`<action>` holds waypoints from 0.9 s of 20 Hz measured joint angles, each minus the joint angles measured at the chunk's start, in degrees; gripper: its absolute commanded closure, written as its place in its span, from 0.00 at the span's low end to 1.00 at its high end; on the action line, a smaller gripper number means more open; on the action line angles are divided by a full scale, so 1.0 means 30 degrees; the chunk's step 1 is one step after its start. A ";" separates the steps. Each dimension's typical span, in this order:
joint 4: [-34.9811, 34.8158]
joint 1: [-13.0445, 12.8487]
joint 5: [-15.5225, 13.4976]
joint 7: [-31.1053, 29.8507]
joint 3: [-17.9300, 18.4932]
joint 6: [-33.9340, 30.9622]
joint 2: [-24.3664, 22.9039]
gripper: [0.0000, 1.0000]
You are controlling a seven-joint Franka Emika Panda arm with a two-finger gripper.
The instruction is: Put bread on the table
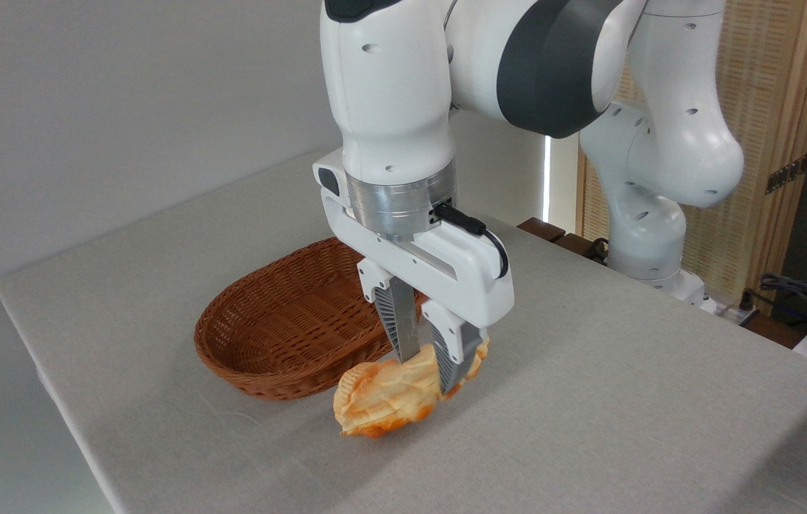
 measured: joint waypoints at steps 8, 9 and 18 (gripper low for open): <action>0.0092 -0.0081 0.0004 0.0000 -0.0046 0.0054 0.0031 0.00; 0.0354 -0.0170 0.0001 0.0000 -0.0139 0.0125 0.0010 0.00; 0.3630 -0.0695 -0.0009 -0.2845 -0.3920 0.0100 -0.0212 0.00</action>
